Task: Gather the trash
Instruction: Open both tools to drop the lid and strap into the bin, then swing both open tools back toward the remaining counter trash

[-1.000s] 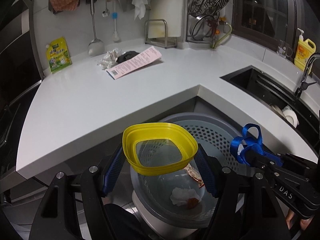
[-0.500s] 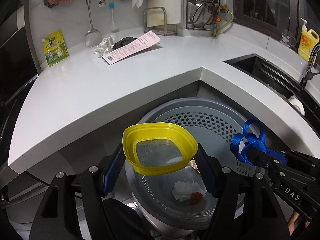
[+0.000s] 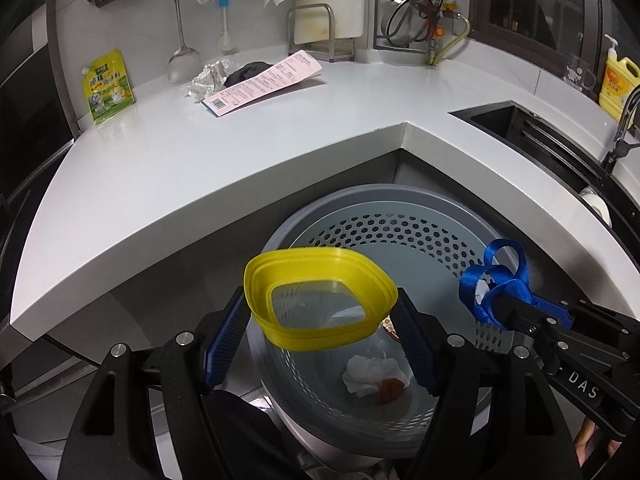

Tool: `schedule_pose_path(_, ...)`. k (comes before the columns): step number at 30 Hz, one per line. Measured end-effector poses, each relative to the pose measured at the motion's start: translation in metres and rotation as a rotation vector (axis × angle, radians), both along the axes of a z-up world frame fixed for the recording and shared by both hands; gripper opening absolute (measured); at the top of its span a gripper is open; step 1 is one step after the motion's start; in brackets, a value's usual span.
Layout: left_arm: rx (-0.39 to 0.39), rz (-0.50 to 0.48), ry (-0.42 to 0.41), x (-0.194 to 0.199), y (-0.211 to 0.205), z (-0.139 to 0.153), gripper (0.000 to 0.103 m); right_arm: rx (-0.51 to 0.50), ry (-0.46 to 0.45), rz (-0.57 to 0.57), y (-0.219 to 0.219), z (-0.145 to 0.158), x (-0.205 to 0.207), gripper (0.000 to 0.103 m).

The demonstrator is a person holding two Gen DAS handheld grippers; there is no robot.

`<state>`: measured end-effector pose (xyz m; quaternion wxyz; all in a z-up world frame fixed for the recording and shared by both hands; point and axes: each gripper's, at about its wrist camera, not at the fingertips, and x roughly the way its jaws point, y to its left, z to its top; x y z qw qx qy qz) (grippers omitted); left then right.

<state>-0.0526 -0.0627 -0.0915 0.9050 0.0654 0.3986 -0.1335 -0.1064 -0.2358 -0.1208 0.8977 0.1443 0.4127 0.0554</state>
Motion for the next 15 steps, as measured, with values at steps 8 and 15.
schedule_pose_path(8,-0.016,0.015,-0.002,-0.0005,0.0046,0.0014,0.082,0.012,-0.017,-0.023,-0.0047,0.0026,-0.0049,0.041)
schedule_pose_path(15,-0.017,0.018,-0.004,-0.0008,0.0060,0.0017,0.084,0.017,-0.020,-0.028,-0.0051,0.0037,-0.0038,0.044)
